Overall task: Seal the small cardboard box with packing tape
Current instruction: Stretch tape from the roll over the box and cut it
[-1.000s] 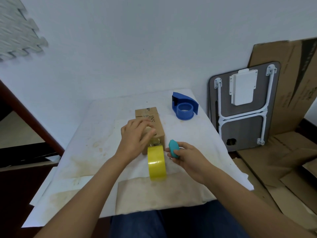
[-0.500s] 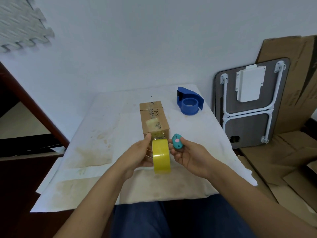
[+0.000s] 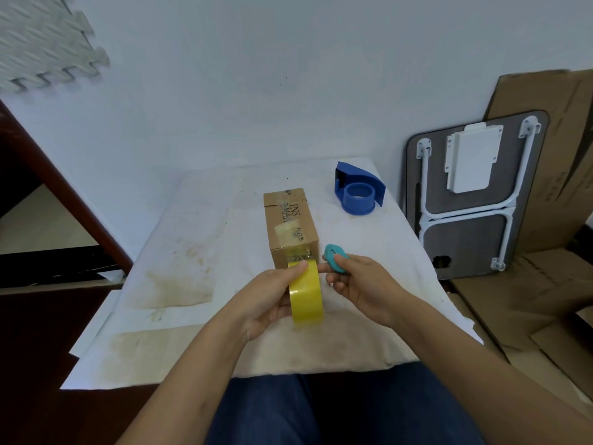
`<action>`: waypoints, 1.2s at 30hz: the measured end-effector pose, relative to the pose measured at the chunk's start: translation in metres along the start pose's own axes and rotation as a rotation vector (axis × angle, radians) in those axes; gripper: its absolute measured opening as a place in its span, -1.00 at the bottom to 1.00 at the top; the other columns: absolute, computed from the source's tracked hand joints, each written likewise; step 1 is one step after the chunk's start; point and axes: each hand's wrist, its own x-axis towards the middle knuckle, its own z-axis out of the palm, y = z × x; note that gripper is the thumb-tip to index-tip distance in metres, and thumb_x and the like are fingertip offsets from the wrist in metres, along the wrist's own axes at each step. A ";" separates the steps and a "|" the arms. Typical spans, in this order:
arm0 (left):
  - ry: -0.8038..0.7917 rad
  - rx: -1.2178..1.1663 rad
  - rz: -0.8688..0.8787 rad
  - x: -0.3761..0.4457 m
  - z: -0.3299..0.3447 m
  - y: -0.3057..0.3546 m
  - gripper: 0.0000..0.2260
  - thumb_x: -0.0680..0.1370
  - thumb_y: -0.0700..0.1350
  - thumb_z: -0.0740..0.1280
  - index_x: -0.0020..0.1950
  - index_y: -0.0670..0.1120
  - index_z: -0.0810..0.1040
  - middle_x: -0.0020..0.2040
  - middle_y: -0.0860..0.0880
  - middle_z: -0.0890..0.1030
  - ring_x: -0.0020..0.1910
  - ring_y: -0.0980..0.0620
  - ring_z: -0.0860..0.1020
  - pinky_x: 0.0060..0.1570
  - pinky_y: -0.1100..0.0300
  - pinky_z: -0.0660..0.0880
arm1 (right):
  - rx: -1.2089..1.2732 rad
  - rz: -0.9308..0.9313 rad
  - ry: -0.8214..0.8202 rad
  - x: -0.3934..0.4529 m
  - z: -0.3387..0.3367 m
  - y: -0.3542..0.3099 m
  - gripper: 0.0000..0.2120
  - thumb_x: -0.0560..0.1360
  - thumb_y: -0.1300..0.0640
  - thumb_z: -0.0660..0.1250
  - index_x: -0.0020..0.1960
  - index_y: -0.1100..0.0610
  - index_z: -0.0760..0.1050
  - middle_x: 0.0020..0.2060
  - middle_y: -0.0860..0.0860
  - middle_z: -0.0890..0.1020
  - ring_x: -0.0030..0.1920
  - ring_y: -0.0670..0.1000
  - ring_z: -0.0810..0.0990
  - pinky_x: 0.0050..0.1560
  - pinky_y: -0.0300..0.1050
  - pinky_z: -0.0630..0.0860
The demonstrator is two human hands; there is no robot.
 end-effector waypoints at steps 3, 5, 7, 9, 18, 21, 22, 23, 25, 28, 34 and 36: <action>0.011 0.022 -0.003 0.001 -0.004 -0.001 -0.74 0.56 0.11 0.34 0.07 -0.02 0.68 0.12 -0.16 0.70 0.12 -0.11 0.66 0.07 0.04 0.62 | -0.023 -0.031 -0.014 0.000 -0.002 0.001 -0.78 0.67 0.18 0.11 0.20 0.25 0.45 -0.15 0.10 0.67 -0.33 -0.09 0.54 -0.25 -0.23 0.47; 0.003 0.029 -0.010 0.001 -0.005 -0.002 -0.71 0.56 0.12 0.35 0.10 -0.05 0.66 0.10 -0.15 0.71 0.13 -0.11 0.66 0.11 0.03 0.60 | -0.031 -0.063 -0.015 -0.002 -0.003 0.000 -0.78 0.66 0.18 0.11 0.20 0.24 0.46 -0.16 0.10 0.66 -0.30 -0.08 0.53 -0.26 -0.23 0.47; -0.011 0.034 -0.016 0.000 -0.006 -0.002 -0.72 0.56 0.10 0.35 0.12 -0.06 0.65 0.06 -0.12 0.73 0.07 -0.06 0.68 0.12 0.04 0.61 | -0.047 -0.104 -0.024 -0.002 -0.003 0.000 -0.78 0.66 0.19 0.13 0.20 0.25 0.47 -0.15 0.11 0.65 -0.30 -0.09 0.53 -0.31 -0.28 0.48; -0.021 0.040 -0.024 0.000 -0.008 -0.001 -0.69 0.56 0.10 0.35 0.17 -0.08 0.63 0.06 -0.10 0.73 0.07 -0.04 0.68 0.13 0.04 0.61 | -0.084 -0.151 -0.026 -0.002 -0.003 -0.001 -0.78 0.65 0.18 0.16 0.18 0.27 0.49 -0.16 0.10 0.64 -0.32 -0.11 0.52 -0.34 -0.30 0.48; -0.007 0.056 -0.032 -0.001 -0.004 -0.005 -0.66 0.56 0.11 0.35 0.19 -0.09 0.62 0.11 -0.14 0.71 0.14 -0.10 0.66 0.18 -0.01 0.58 | -0.399 -0.272 -0.014 0.000 0.000 -0.003 -0.79 0.61 0.07 0.23 0.03 0.22 0.49 -0.29 0.01 0.59 -0.35 -0.12 0.48 -0.34 -0.26 0.40; -0.021 0.042 -0.030 -0.004 -0.004 -0.007 -0.65 0.56 0.11 0.35 0.18 -0.11 0.65 0.10 -0.14 0.72 0.14 -0.10 0.66 0.17 0.02 0.59 | -0.648 -0.354 -0.015 0.004 0.000 -0.013 -0.79 0.60 0.04 0.25 -0.01 0.18 0.51 -0.32 -0.02 0.61 -0.38 -0.16 0.50 -0.35 -0.32 0.42; -0.025 0.035 -0.029 -0.005 -0.004 -0.008 -0.65 0.56 0.10 0.35 0.17 -0.12 0.65 0.09 -0.14 0.72 0.14 -0.10 0.66 0.15 0.04 0.60 | -0.750 -0.394 -0.017 0.006 0.000 -0.018 -0.79 0.60 0.03 0.25 -0.01 0.17 0.51 -0.32 -0.03 0.61 -0.39 -0.19 0.51 -0.34 -0.35 0.43; -0.029 0.026 -0.030 -0.006 -0.004 -0.008 -0.66 0.56 0.10 0.35 0.16 -0.13 0.65 0.08 -0.14 0.72 0.13 -0.10 0.67 0.14 0.05 0.60 | -0.861 -0.432 -0.021 0.008 0.001 -0.023 -0.81 0.60 0.01 0.24 -0.01 0.13 0.51 -0.31 -0.05 0.61 -0.39 -0.21 0.52 -0.33 -0.37 0.45; -0.040 0.000 -0.033 -0.009 -0.003 -0.009 -0.68 0.57 0.08 0.34 0.14 -0.13 0.65 0.06 -0.14 0.73 0.09 -0.08 0.68 0.12 0.07 0.60 | -1.080 -0.482 -0.056 0.014 0.005 -0.032 -0.87 0.61 -0.02 0.22 0.04 0.01 0.48 -0.25 -0.08 0.63 -0.34 -0.21 0.57 -0.28 -0.38 0.47; -0.053 -0.042 -0.039 -0.011 -0.002 -0.010 -0.70 0.58 0.04 0.33 0.14 -0.15 0.64 0.06 -0.16 0.73 0.03 -0.05 0.69 0.10 0.09 0.61 | -1.245 -0.513 -0.119 0.021 0.014 -0.043 -0.75 0.61 -0.08 0.19 0.18 0.02 0.48 -0.03 -0.01 0.66 -0.12 -0.08 0.61 -0.11 -0.14 0.54; -0.095 -0.153 -0.047 -0.010 0.000 -0.013 -0.66 0.62 -0.02 0.27 0.30 -0.20 0.53 0.05 -0.27 0.71 0.04 -0.15 0.69 0.16 -0.01 0.58 | -1.250 -0.483 -0.242 0.034 0.028 -0.044 -0.77 0.62 -0.04 0.20 0.13 0.08 0.50 -0.13 -0.08 0.66 -0.15 -0.15 0.56 -0.15 -0.28 0.44; -0.090 -0.155 -0.042 -0.008 0.000 -0.013 -0.65 0.63 -0.01 0.26 0.31 -0.20 0.51 0.06 -0.28 0.70 0.05 -0.16 0.69 0.16 -0.02 0.58 | -1.219 -0.484 -0.225 0.041 0.027 -0.036 -0.79 0.62 -0.04 0.20 0.11 0.07 0.48 -0.18 -0.13 0.66 -0.17 -0.18 0.56 -0.18 -0.32 0.41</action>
